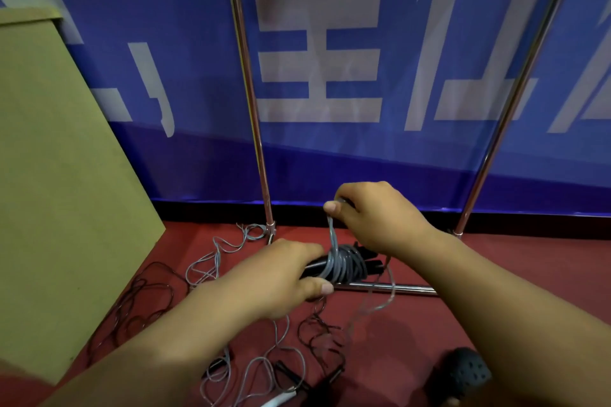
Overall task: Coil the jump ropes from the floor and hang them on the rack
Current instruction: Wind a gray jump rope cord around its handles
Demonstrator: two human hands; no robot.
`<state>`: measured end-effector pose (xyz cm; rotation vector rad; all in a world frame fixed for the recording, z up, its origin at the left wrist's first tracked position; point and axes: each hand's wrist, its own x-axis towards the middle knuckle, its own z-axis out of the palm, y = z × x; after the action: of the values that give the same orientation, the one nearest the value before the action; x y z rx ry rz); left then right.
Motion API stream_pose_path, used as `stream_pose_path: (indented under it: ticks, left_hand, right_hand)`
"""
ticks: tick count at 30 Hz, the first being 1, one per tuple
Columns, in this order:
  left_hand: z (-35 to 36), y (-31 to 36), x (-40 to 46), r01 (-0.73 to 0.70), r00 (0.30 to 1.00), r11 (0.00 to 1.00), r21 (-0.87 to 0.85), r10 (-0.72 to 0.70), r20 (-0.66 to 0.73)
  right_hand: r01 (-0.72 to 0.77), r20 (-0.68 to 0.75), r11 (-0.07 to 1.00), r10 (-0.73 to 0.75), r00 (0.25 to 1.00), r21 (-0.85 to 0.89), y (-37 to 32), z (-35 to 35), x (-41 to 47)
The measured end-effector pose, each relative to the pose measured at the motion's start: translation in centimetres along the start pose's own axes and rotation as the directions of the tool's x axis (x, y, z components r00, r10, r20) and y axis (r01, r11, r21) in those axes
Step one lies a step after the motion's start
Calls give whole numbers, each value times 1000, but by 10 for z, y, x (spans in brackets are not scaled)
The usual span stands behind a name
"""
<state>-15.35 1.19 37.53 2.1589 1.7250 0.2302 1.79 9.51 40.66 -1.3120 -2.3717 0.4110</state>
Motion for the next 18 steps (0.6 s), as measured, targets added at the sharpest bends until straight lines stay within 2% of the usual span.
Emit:
stream_pose_path:
  ticks: [3,5,7,8,10,11,13,15,16,18]
  left_hand:
    - [-15,6,-12,-60,998,996,62,62,-27]
    - [-22,7,-21,-109,994,994,16,109,-9]
    - [-26,10,-29,-141,989,974,-178,148,27]
    - [-26,14,-32,-154,983,933,-324,176,40]
    - [-28,21,-37,-160,971,767,-621,234,39]
    - [-29,24,-38,-166,970,696,-698,244,13]
    - [-32,29,-38,-192,974,631,-752,219,-64]
    - [-35,31,-36,-183,982,580,-794,144,-122]
    - [-36,31,-34,-165,986,557,-814,90,-139]
    - [-38,24,-28,-152,979,557,-816,-27,-200]
  right_hand:
    - [-14,0,1000,14,1000,5,9,-2,3]
    - [-44,-3,999,44,999,-1,13,-3,5]
    - [-108,-14,993,108,994,37,14,-6,10]
    - [-139,-16,988,140,990,65,18,-5,12]
    - [-178,6,981,178,984,75,23,-1,17]
    - [-170,37,982,167,985,84,25,2,17]
    - [-194,171,969,168,971,152,27,10,16]
    - [-216,331,975,186,925,53,16,17,10]
    - [-184,325,983,177,929,-11,11,21,9]
    - [-75,227,997,79,971,-27,-5,25,6]
